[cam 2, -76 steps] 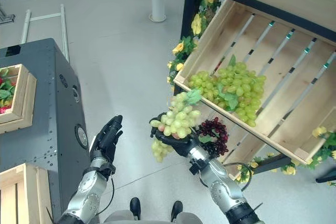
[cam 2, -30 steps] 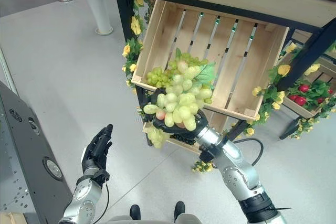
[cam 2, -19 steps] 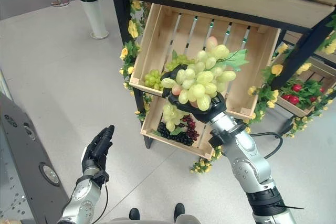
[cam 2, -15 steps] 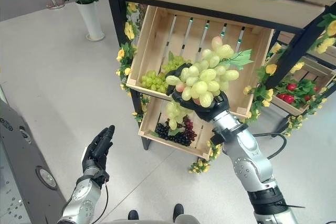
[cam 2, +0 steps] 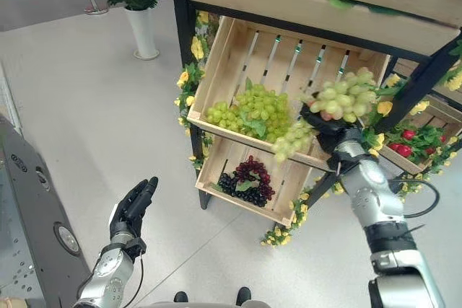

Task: Pick up the fruits from the basket on one side to the basket on the other side

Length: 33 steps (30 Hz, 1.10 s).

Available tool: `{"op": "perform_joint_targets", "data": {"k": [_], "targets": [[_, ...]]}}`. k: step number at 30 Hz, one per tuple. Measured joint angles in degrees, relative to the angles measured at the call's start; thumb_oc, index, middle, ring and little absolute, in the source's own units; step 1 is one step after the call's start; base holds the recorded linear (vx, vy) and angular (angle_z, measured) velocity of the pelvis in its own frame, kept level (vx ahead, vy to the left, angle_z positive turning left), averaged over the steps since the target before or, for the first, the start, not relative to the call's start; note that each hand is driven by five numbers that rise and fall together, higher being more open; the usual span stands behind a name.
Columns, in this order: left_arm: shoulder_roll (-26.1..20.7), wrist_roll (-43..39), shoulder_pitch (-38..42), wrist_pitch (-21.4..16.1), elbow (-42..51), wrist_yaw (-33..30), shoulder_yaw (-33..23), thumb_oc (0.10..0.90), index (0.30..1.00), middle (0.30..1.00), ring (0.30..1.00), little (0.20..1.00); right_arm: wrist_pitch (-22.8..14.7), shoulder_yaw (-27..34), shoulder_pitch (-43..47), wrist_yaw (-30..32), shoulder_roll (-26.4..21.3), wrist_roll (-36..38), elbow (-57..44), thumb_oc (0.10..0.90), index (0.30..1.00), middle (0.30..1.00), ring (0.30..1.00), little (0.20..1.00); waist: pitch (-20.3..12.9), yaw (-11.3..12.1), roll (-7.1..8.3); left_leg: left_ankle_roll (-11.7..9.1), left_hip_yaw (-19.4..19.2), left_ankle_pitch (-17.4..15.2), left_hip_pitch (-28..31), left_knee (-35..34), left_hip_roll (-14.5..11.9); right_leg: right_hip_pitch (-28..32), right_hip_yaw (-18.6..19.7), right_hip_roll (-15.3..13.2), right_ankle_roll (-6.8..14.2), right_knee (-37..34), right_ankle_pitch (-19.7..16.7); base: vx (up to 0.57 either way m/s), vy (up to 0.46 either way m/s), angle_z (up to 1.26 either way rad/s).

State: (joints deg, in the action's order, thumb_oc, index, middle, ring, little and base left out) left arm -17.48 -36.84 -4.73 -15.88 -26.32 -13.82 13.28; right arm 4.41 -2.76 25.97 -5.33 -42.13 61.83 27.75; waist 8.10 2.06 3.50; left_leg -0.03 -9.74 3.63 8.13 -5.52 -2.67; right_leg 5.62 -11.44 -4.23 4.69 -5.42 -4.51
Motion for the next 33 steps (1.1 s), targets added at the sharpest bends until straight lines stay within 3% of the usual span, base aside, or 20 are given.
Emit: {"op": "perform_joint_targets", "data": {"k": [8, 15, 19, 24, 25, 26, 33], "targets": [[-1.42, -0.07, 0.06, 0.0, -0.21, -0.05, 2.1, 0.8, 0.9, 0.9, 0.9, 0.9, 2.12, -0.31, 9.75, 4.1, -0.65, 1.52, 12.86, 0.4, 0.3, 0.3, 0.3, 0.3, 0.02, 2.12, -0.04, -0.05, 0.35, 0.06, 0.0, 0.35, 0.06, 0.18, -0.36, -0.04, -0.01, 0.0, 0.0, 0.0, 0.001, 0.01], [-1.44, -1.27, 0.09, -0.01, -0.95, -0.11, 2.54, 0.8, 0.9, 0.9, 0.9, 0.9, 6.38, -0.68, 16.55, 4.74, -1.88, 0.12, 23.26, 0.4, 0.3, 0.3, 0.3, 0.3, 0.13, 2.74, -0.24, -0.13, 1.37, 0.15, 0.01, 0.35, 0.09, 0.67, -1.24, -0.1, -0.13, -0.02, 0.13, 0.0, 0.01, 0.07], [-1.45, -2.17, 0.1, -0.01, -1.11, -0.16, 2.75, 0.8, 0.9, 0.9, 0.9, 0.9, 8.08, -3.27, 19.7, 3.93, -3.04, -8.34, 28.14, 0.4, 0.3, 0.3, 0.3, 0.3, 0.21, 3.48, -0.44, -0.2, 1.69, 0.19, 0.19, 0.35, 0.04, 0.96, -1.54, -0.07, -0.19, -0.02, 0.27, 0.0, 0.005, 0.04], [-1.38, -2.17, 0.11, -0.02, -1.6, -0.6, 2.91, 0.8, 0.9, 0.9, 0.9, 0.9, 9.48, -11.28, 22.08, -0.3, -3.93, -19.87, 29.84, 0.4, 0.3, 0.3, 0.3, 0.3, 0.23, 3.56, -0.58, -0.22, 1.69, 0.2, 0.25, 0.35, 0.1, 1.03, -1.68, -0.15, -0.17, -0.02, 0.25, 0.0, 0.0, 0.0], [-1.37, -2.16, 0.21, -0.02, -1.84, -0.59, 2.92, 0.8, 0.9, 0.9, 0.9, 0.9, 9.48, -13.87, 22.81, -2.65, -4.35, -23.38, 30.07, 0.557, 0.535, 0.535, 0.535, 0.535, 0.22, 3.56, -0.59, -0.23, 1.69, 0.21, 0.26, 0.33, 0.09, 1.04, -1.66, -0.16, -0.17, -0.03, 0.25, 0.0, 0.0, 0.0], [-1.37, -2.15, 0.22, -0.02, -1.84, -0.59, 2.94, 0.8, 0.9, 0.9, 0.9, 0.9, 9.48, -14.06, 22.96, -3.26, -4.46, -24.0, 30.14, 0.8, 0.9, 0.9, 0.9, 0.9, 0.22, 3.64, -0.59, -0.23, 1.7, 0.22, 0.25, 0.3, 0.07, 1.03, -1.67, -0.16, -0.17, -0.03, 0.26, 0.0, 0.0, 0.0], [-1.36, -2.14, 0.44, -0.02, -1.87, -0.38, 3.68, 0.8, 0.9, 0.9, 0.9, 0.9, 9.46, -18.71, 26.53, -8.33, -5.63, -32.48, 30.51, 0.8, 0.9, 0.9, 0.9, 0.9, 0.26, 3.79, -0.64, -0.35, 1.81, 0.29, 0.19, 0.36, -0.18, 1.0, -1.75, -0.05, -0.36, -0.03, 0.38, 0.0, 0.0, 0.0]]}}
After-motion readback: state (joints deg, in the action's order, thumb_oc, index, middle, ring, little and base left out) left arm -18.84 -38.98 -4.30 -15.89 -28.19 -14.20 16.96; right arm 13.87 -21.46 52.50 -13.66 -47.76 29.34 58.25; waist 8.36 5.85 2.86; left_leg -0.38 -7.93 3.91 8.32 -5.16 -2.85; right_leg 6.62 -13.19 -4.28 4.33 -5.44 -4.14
